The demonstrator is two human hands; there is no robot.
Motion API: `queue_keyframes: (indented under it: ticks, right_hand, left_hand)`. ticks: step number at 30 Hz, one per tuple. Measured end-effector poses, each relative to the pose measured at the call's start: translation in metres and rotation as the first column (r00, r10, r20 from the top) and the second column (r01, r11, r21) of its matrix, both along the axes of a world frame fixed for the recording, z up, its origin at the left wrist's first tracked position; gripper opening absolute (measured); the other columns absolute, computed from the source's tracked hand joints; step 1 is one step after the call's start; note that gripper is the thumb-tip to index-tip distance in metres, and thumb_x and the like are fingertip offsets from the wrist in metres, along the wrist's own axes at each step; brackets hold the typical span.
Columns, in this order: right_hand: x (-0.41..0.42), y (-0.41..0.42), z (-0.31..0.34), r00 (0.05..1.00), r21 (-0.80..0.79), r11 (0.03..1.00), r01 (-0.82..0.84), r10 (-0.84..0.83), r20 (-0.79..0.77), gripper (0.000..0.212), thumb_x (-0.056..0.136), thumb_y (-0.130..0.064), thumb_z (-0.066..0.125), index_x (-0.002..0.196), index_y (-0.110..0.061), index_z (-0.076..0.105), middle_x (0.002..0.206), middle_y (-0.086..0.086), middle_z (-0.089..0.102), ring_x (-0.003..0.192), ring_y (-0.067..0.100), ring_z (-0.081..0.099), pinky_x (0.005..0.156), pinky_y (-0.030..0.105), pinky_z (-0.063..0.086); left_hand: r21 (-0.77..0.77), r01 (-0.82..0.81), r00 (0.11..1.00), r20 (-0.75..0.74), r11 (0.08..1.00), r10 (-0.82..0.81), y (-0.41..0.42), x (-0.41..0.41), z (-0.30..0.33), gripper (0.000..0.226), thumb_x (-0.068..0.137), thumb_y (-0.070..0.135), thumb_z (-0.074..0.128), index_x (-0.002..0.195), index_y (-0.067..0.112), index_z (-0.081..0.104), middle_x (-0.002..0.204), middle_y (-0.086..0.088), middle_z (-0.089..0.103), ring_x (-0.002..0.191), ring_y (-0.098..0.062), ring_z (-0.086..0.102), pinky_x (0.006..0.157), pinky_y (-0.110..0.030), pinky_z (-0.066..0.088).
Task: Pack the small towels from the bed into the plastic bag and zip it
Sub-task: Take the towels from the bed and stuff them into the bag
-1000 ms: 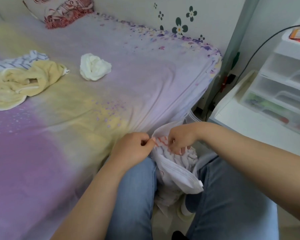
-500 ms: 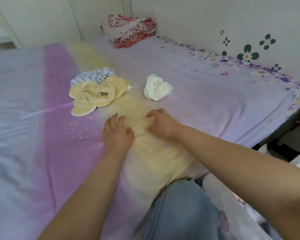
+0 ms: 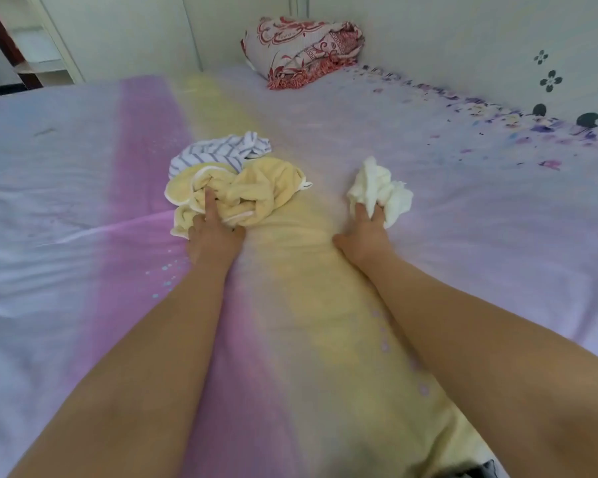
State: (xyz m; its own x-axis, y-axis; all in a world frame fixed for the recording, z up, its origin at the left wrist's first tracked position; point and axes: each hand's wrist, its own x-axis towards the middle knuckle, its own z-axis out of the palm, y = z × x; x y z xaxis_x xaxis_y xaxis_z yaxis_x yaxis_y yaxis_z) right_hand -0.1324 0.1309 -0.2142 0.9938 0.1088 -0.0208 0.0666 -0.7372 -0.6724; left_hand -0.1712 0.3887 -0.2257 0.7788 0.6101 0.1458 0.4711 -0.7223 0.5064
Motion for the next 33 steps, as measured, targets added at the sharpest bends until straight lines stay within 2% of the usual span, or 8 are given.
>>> queue_keyframes:
  ticks: [4,10,13,18,20,24,27,33]
  right_hand:
    - [-0.007,0.000,-0.005,0.987,0.032,0.996,0.083,-0.086,0.134,0.063,0.090,-0.024,0.050,0.147,-0.019,0.026,0.138,0.014,0.035,0.113,0.038,0.053,0.089,0.042,0.045]
    - [-0.027,-0.003,-0.012,0.857,0.288,0.956,0.056,-0.194,0.478,0.042,0.093,-0.020,0.046,0.134,-0.014,0.048,0.119,0.017,0.049,0.091,0.038,0.059,0.074,0.042,0.049]
    - [-0.028,-0.006,-0.012,0.842,0.314,0.946,0.080,-0.233,0.486,0.041,0.097,-0.029,0.038,0.134,-0.015,0.051,0.119,0.017,0.049,0.098,0.037,0.057,0.078,0.041,0.049]
    - [-0.025,-0.005,-0.018,0.875,0.185,0.980,0.066,-0.146,0.461,0.056,0.092,-0.047,0.022,0.131,-0.020,0.053,0.119,0.012,0.048,0.097,0.033,0.057,0.078,0.041,0.051]
    - [-0.022,-0.003,-0.021,0.878,0.152,0.986,0.071,-0.135,0.459,0.056,0.092,-0.048,0.021,0.125,-0.020,0.056,0.114,0.012,0.050,0.093,0.034,0.057,0.077,0.042,0.050]
    - [-0.018,0.000,-0.027,0.870,0.059,0.996,0.075,-0.094,0.485,0.051,0.092,-0.044,0.022,0.111,-0.018,0.061,0.104,0.010,0.053,0.083,0.033,0.057,0.073,0.039,0.048]
    - [-0.017,-0.001,-0.027,0.872,0.065,0.995,0.075,-0.097,0.479,0.050,0.093,-0.042,0.021,0.111,-0.018,0.060,0.104,0.009,0.053,0.084,0.031,0.056,0.075,0.041,0.048]
    - [-0.017,-0.005,-0.026,0.920,0.212,0.975,0.070,-0.145,0.364,0.043,0.096,-0.037,0.027,0.124,-0.021,0.056,0.119,0.005,0.054,0.101,0.027,0.057,0.085,0.035,0.044]
  left_hand:
    - [0.129,0.202,0.977,0.043,0.971,-0.209,-0.024,-0.002,0.015,0.039,0.088,0.043,0.049,0.114,0.018,0.064,0.110,-0.016,0.067,0.104,-0.037,0.059,0.084,-0.038,0.047]
    - [-0.115,0.668,0.737,-0.029,0.735,-0.675,-0.076,-0.026,0.056,0.026,0.083,0.046,0.064,0.099,0.025,0.060,0.101,0.002,0.067,0.096,-0.017,0.063,0.083,-0.032,0.047]
    - [-0.125,0.518,0.846,0.218,0.846,-0.486,-0.049,-0.007,0.067,0.036,0.079,0.057,0.062,0.097,0.026,0.064,0.122,0.007,0.056,0.110,-0.013,0.057,0.094,-0.031,0.044]
    - [0.004,0.190,0.982,-0.011,0.982,-0.190,0.017,0.031,0.053,0.043,0.089,0.050,0.045,0.122,0.028,0.060,0.158,-0.008,0.021,0.148,-0.026,-0.001,0.120,-0.042,0.009]
    - [-0.219,0.152,0.988,0.014,0.964,-0.152,0.027,0.041,0.050,0.024,0.087,0.037,0.059,0.110,0.031,0.063,0.158,-0.016,0.013,0.146,-0.027,0.016,0.121,-0.037,0.012]
    - [-0.613,0.140,0.990,0.105,0.778,-0.095,0.057,0.078,0.035,0.074,0.063,0.046,0.080,0.130,0.029,0.054,0.154,-0.006,0.028,0.117,-0.020,0.055,0.098,-0.037,0.048]
    - [-0.708,0.237,0.971,0.143,0.665,-0.193,0.021,0.067,0.047,0.011,0.087,0.023,0.065,0.093,0.014,0.065,0.093,-0.002,0.075,0.080,-0.016,0.066,0.060,-0.024,0.055]
    - [-0.572,0.351,0.936,0.202,0.742,-0.287,-0.034,0.042,0.053,0.062,0.087,0.067,0.045,0.122,0.018,0.062,0.115,0.005,0.064,0.106,-0.014,0.059,0.095,-0.032,0.046]
